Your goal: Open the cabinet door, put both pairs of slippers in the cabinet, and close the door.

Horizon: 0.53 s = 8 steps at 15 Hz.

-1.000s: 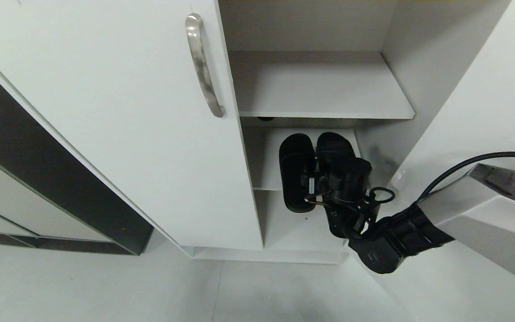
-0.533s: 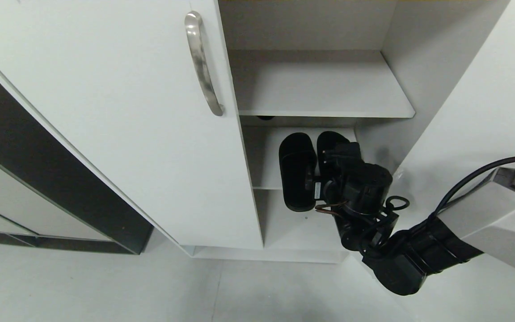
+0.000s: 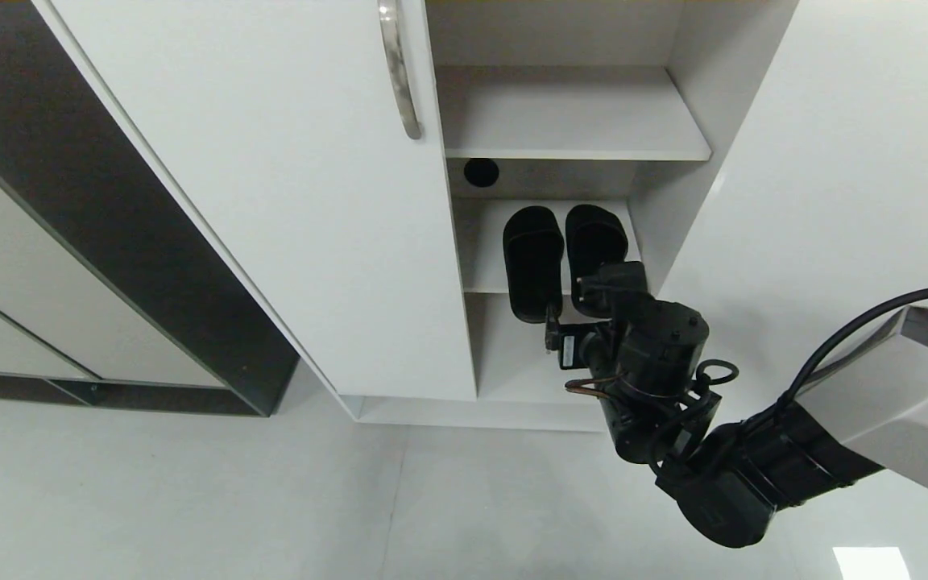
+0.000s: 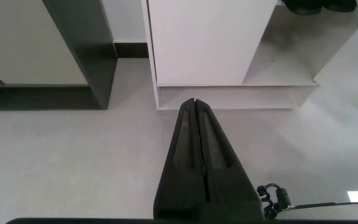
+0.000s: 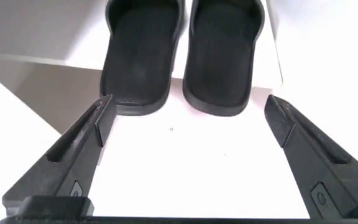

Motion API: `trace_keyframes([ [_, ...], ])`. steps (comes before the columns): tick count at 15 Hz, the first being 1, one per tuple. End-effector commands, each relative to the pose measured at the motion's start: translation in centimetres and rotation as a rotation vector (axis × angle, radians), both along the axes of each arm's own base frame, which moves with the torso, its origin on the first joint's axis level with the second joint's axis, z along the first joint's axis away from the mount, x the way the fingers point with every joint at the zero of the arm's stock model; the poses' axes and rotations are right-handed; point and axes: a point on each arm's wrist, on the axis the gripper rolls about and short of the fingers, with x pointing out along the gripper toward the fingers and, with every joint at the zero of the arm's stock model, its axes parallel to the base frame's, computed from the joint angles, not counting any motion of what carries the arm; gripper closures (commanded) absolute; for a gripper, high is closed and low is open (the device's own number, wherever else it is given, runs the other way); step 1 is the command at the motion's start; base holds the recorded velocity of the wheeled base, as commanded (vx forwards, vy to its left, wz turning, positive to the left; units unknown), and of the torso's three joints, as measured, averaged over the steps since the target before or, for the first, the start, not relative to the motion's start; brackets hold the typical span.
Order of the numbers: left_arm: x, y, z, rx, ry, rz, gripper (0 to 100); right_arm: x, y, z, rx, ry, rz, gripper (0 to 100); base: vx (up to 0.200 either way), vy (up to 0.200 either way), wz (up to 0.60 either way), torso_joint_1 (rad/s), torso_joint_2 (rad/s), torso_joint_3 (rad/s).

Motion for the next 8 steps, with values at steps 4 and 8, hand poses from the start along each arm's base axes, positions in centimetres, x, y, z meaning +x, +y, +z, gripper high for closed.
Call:
trace_keyframes([
  [4,0.01,0.00,-0.01,0.000,0.003,0.000,100,-0.09,-0.16,-0.30,-0.009,0.010,-0.002,0,0.000,0.000,0.00,0.000,0.00,0.000],
  [8,0.01,0.00,0.00,0.000,0.001,0.000,100,-0.15,-0.14,-0.37,-0.011,0.012,0.000,0,0.000,0.000,0.00,0.000,0.00,0.000],
])
